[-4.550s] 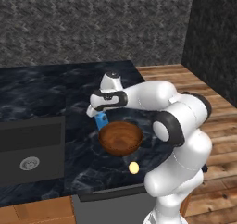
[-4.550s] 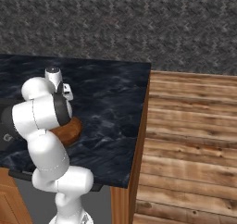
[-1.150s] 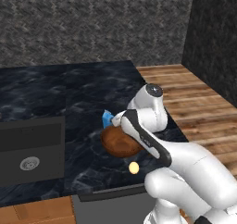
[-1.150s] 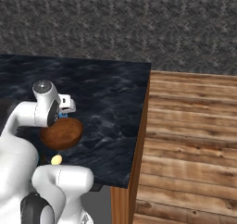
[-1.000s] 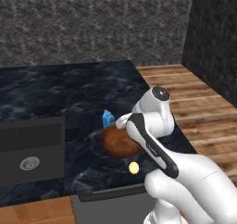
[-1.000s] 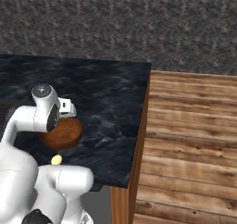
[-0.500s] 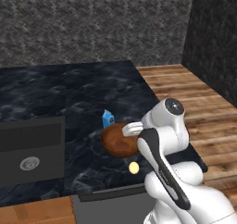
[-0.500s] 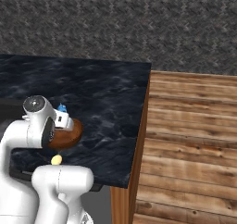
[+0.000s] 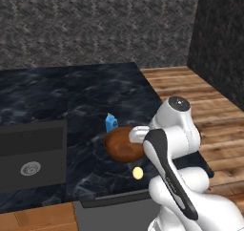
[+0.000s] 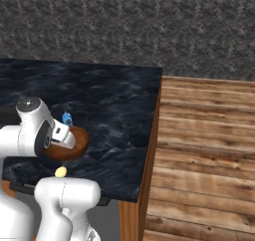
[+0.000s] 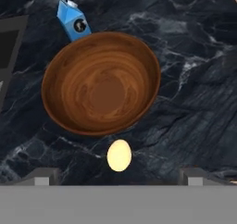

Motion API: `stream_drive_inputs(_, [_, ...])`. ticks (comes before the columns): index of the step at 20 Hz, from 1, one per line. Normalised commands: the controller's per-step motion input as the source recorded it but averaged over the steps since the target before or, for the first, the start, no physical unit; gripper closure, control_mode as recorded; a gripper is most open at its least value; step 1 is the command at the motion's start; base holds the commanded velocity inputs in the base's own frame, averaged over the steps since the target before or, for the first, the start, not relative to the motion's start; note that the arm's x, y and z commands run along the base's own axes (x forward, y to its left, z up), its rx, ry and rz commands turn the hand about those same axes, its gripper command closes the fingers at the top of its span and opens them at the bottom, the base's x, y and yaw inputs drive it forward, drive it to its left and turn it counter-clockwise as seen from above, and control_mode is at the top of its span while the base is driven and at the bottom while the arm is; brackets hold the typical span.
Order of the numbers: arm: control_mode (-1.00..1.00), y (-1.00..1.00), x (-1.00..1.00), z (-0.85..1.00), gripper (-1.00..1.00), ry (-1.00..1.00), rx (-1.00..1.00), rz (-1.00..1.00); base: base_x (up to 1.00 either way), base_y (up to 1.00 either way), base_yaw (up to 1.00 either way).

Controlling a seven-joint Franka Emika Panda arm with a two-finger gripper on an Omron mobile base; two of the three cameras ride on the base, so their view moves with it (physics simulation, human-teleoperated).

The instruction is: Gather the eggs and milk located in the vicinity of the sink area and place them right next to the bowl.

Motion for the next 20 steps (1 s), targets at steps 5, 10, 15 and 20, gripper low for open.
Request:
stream_drive_inputs(5, [-1.0,0.0,-0.31,-0.18,-1.0,0.0,0.0,0.0,0.0,0.0,0.0])
stream_drive_inputs(10, [-1.0,0.0,-0.3,-0.17,-1.0,0.0,0.0,0.04,0.0,0.0,0.0])
stream_drive_inputs(15, [-1.0,0.0,-0.21,-0.21,-1.0,0.0,0.0,0.09,0.0,0.0,0.0])
stream_drive_inputs(20, [-1.0,0.0,-0.05,-0.23,-1.0,0.0,0.0,0.11,0.0,0.0,0.0])
